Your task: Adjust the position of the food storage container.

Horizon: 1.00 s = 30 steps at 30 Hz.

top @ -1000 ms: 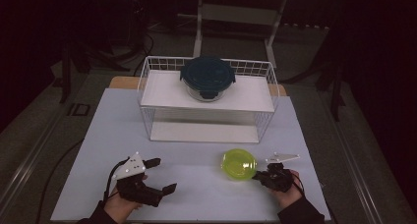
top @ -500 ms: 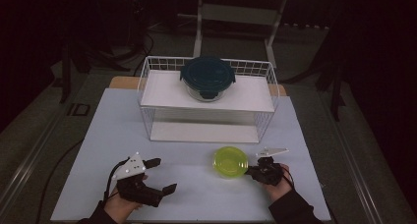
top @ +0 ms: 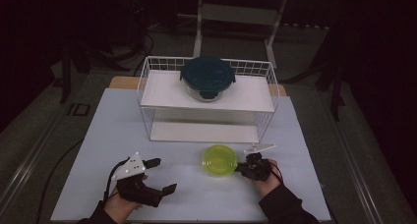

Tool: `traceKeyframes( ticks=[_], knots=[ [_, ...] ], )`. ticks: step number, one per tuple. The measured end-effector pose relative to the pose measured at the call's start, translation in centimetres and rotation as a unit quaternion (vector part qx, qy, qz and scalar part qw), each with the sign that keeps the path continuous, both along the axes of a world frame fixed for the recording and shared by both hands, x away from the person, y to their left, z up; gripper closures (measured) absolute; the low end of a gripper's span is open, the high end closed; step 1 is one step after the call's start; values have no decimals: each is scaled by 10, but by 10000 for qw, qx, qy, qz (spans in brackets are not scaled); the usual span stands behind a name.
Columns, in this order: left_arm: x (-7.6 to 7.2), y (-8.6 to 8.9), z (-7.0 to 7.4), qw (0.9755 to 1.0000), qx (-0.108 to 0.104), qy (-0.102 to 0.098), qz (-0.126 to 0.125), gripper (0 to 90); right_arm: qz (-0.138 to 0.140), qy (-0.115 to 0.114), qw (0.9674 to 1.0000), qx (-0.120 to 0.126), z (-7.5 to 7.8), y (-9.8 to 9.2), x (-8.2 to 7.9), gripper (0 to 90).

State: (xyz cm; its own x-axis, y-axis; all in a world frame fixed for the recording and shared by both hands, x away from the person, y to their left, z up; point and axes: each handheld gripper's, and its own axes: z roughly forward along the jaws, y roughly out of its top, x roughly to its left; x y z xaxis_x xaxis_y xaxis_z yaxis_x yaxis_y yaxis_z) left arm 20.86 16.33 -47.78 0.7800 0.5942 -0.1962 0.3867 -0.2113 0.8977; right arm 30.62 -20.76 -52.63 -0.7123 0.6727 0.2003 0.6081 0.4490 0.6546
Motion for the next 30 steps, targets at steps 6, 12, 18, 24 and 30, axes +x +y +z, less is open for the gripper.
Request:
traceKeyframes(
  ticks=[6,12,18,24,30],
  knots=[
    [0,1,0,10000,-27,4,5,9,129,6,9999,11,0,13,2,900],
    [0,1,1,10000,-32,-6,7,9,230,15,9997,26,0,24,3,900],
    [0,1,0,10000,-30,0,-1,9,277,47,9996,40,-1,32,5,900],
    [0,1,0,10000,-23,-4,1,9,326,40,9994,61,-2,39,8,900],
    [-1,2,0,10000,-31,-7,0,9,359,36,9993,90,-1,47,11,900]
  ],
)
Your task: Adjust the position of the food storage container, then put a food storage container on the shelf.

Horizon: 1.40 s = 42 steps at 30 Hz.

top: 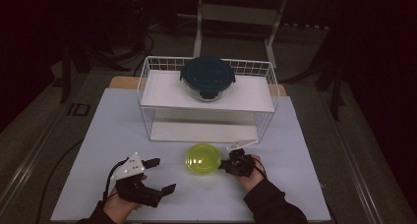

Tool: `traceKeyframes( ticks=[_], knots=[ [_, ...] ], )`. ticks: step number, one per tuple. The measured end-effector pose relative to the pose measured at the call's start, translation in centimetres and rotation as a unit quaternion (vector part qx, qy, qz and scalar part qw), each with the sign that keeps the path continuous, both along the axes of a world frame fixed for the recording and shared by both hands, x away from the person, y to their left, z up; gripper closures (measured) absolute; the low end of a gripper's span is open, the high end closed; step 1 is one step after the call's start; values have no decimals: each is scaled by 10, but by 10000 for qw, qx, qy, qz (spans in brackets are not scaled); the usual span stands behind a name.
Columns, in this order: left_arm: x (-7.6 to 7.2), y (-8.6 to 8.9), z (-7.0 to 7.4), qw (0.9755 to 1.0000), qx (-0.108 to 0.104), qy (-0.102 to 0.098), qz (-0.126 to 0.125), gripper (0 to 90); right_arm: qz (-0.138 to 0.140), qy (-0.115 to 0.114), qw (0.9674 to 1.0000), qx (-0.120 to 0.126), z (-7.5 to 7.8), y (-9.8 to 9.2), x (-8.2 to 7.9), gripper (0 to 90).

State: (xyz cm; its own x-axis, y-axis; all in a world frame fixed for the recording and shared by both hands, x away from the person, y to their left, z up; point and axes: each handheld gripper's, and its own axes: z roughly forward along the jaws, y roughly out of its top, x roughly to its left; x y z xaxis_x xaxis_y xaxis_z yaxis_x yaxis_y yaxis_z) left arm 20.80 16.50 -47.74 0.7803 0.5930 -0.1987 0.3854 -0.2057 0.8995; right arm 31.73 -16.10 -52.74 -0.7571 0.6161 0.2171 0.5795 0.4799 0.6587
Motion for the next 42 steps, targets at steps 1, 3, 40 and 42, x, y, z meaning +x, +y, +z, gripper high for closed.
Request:
traceKeyframes(
  ticks=[1,3,40,42],
  knots=[
    [0,0,0,10000,8,-3,2,9,11,-8,10000,7,0,1,1,900],
    [0,-1,0,10000,15,-7,-12,9,21,-20,10000,12,0,3,2,900],
    [44,-12,9,9963,-63,857,11,10,-655,414,9911,1081,54,-36,-13,420],
    [52,-17,6,9934,73,1134,131,11,-683,528,9906,1057,53,-32,-11,389]
  ],
)
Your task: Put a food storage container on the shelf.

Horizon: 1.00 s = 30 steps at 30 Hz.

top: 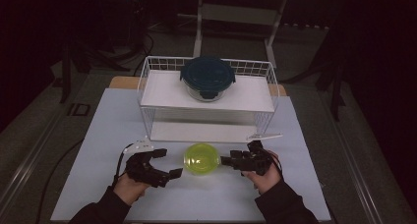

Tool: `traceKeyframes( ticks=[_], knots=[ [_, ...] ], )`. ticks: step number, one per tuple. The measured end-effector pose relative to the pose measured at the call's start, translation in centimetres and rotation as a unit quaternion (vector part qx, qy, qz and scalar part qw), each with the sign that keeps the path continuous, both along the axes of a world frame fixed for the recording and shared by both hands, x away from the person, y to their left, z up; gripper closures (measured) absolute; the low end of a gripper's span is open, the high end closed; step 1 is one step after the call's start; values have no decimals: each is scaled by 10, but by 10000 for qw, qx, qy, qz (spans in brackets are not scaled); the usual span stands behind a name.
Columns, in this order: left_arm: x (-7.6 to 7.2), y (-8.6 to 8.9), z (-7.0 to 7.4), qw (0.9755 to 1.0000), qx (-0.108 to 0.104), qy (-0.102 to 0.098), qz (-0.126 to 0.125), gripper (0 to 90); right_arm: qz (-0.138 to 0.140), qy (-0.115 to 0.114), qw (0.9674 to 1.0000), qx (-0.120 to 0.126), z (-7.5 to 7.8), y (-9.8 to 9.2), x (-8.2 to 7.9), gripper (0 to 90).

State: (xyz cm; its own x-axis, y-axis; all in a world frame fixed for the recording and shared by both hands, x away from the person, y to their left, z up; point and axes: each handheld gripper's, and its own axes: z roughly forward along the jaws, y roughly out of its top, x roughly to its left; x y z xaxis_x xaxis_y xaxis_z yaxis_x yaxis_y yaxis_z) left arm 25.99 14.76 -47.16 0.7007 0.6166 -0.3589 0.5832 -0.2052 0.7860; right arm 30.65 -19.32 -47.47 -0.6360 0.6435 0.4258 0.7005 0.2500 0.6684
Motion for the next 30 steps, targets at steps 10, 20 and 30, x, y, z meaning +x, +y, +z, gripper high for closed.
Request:
traceKeyframes(
  ticks=[10,20,30],
  knots=[
    [32,-3,-24,9888,-354,1371,481,140,-279,757,9957,447,-13,9,15,429],
    [49,0,-48,9662,-965,2338,493,492,-336,1138,9923,360,-27,17,20,613],
    [45,-9,-48,9643,-1033,2411,371,727,-307,1264,9907,400,-25,24,15,760]
  ],
)
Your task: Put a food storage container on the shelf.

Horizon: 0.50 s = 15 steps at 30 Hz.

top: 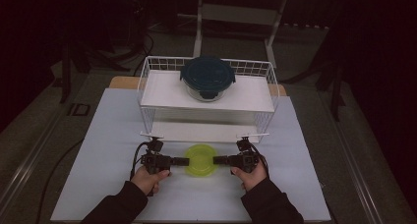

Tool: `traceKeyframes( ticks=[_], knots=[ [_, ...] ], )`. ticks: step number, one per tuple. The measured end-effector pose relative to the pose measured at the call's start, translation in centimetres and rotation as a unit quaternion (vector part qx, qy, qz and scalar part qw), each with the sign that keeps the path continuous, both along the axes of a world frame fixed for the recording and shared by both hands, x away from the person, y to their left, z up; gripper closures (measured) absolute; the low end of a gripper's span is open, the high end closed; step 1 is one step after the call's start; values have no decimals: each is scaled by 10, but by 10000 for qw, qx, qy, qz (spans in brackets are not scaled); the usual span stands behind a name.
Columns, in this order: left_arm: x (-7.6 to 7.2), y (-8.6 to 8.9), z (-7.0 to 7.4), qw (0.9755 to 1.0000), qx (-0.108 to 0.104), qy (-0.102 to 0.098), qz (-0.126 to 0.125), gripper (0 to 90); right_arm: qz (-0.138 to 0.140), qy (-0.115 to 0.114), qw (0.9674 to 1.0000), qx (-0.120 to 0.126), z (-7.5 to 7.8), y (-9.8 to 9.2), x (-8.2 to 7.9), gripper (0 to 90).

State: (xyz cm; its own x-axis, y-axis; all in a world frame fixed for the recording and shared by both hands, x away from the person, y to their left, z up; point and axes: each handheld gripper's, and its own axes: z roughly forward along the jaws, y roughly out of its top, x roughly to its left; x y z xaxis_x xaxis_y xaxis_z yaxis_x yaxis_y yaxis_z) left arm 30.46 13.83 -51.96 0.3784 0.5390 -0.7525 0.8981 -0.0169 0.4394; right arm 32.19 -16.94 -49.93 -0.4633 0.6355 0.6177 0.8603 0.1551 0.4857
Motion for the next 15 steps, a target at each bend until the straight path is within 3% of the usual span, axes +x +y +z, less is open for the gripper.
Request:
traceKeyframes(
  ticks=[5,8,15],
  knots=[
    [-6,1,2,10000,23,28,13,783,-4,-22,10000,62,2,0,-8,791],
    [-13,0,8,9999,93,-85,58,804,49,-365,9993,-32,7,2,-19,808],
    [-18,-1,24,9995,105,-290,4,806,94,-587,9982,13,19,-1,-27,809]
  ],
)
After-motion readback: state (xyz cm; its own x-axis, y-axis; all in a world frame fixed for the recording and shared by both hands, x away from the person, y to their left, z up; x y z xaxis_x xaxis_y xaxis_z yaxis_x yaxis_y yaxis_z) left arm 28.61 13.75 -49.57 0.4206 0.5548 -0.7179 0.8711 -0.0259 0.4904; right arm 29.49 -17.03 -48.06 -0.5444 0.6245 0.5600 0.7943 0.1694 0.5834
